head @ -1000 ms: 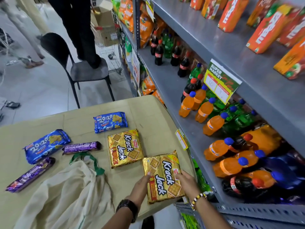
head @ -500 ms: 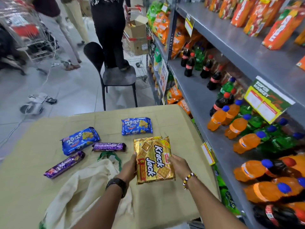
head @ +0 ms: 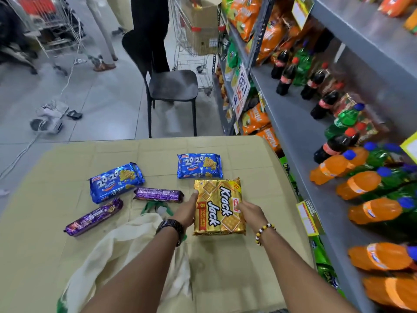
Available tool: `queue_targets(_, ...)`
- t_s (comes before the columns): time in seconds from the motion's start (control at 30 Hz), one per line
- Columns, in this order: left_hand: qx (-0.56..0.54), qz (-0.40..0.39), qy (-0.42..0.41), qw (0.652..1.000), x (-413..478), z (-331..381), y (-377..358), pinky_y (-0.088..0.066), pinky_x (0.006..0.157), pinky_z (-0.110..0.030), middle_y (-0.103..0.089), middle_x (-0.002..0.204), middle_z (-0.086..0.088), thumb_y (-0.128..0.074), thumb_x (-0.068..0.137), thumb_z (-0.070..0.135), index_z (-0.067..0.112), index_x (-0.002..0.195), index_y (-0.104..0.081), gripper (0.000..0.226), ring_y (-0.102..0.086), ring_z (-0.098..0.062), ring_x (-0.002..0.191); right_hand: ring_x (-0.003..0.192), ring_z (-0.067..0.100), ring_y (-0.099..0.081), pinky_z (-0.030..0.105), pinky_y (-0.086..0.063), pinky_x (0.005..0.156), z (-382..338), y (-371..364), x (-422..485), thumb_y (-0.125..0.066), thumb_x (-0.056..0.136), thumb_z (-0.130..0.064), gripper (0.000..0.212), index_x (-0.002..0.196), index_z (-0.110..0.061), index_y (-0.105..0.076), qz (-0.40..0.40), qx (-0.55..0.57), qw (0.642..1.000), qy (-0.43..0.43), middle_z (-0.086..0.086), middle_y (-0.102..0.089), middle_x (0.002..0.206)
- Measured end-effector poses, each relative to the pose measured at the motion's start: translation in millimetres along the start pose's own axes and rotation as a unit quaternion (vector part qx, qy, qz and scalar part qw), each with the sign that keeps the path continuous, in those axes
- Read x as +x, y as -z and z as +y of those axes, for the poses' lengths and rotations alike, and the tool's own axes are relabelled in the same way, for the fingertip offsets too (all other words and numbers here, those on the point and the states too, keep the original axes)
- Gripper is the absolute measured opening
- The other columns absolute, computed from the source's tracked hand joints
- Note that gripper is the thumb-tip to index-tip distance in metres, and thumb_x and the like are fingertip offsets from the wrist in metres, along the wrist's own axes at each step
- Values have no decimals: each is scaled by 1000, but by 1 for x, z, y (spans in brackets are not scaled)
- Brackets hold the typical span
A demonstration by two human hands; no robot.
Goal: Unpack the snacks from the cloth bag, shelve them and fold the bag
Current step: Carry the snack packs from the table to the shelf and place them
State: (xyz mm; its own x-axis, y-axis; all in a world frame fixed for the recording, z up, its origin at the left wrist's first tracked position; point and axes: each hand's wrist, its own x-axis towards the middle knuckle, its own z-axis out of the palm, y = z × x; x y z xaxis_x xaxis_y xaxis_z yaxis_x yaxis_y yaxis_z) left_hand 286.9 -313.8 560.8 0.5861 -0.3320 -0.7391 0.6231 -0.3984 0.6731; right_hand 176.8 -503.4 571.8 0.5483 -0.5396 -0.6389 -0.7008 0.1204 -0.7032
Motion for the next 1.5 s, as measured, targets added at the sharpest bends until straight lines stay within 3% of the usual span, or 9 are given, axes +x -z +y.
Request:
queue_targets(0.13, 0, -16, 21, 1000, 8, -11, -2, -46, 104, -41, -72, 115, 6, -39, 70, 93, 29, 119, -65, 85, -65, -15, 107, 90, 19, -72, 43, -57, 88, 5, 0, 7, -62, 68, -30, 19, 79, -29, -78, -15, 6, 1000, -8, -3, -77, 90)
queue_targets(0.3, 10, -44, 18, 999, 2, -8, -6, -47, 83, -27, -67, 106, 10, -28, 97, 68, 32, 101, -63, 51, -61, -3, 90, 90, 18, -72, 44, -57, 88, 1, -1, 5, -61, 82, -24, 17, 88, -28, -76, -16, -19, 1000, 13, -5, -76, 92)
queue_targets(0.47, 15, -11, 6, 1000, -8, -6, 18, -26, 119, -48, -34, 159, -4, -33, 90, 77, 25, 152, -36, 81, -33, -24, 144, 114, 18, -62, 37, -49, 100, -20, -17, -3, -64, 83, -30, 45, 128, -30, -60, 23, -114, 989, 86, -3, -66, 127)
queue_targets(0.6, -25, 42, -9, 999, -17, -1, 55, -30, 115, -43, -37, 156, -2, -39, 89, 75, 33, 137, -53, 64, -39, -26, 140, 128, 18, -52, 24, -41, 96, -54, -45, -8, -67, 86, -25, 61, 144, -22, -46, 24, -145, 979, 140, 1, -52, 144)
queue_targets(0.9, 16, 137, -82, 987, -8, 8, 159, -28, 117, -46, -43, 150, 1, -34, 99, 63, 26, 147, -45, 61, -40, -24, 140, 138, 18, -40, 21, -34, 101, -77, -144, -18, -61, 94, -14, 60, 148, -5, -36, -110, -78, 985, 105, 9, -41, 152)
queue_targets(1.1, 40, 120, -63, 990, 33, 8, 183, -34, 113, -45, -56, 134, 1, -40, 91, 69, 27, 120, -63, 56, -49, -22, 127, 92, 24, -52, 34, -41, 78, -70, -200, 5, -60, 90, -25, 22, 98, -5, -59, -75, -86, 993, 43, -2, -52, 84)
queue_targets(1.17, 61, 114, -51, 990, 44, 9, 185, -36, 109, -44, -57, 126, -2, -39, 93, 66, 32, 101, -63, 42, -51, -24, 121, 79, 20, -51, 35, -39, 74, -68, -211, 13, -59, 88, -31, 28, 101, -6, -57, -58, -76, 995, 19, -3, -50, 81)
queue_targets(1.33, 61, 113, -33, 991, 69, -4, 191, -31, 116, -52, -49, 148, -3, -36, 72, 85, 29, 140, -51, 89, -45, -27, 134, 79, 19, -52, 32, -36, 65, -64, -223, 26, -54, 88, -37, 31, 105, -12, -58, -42, -91, 995, -22, -1, -55, 83)
queue_targets(1.5, 57, 84, -51, 994, 58, 3, 192, -32, 115, -47, -54, 140, -1, -34, 88, 72, 29, 118, -60, 58, -49, -21, 126, 81, 21, -54, 34, -39, 71, -62, -224, 32, -51, 88, -38, 26, 86, -15, -63, -43, -100, 994, 3, -1, -59, 81)
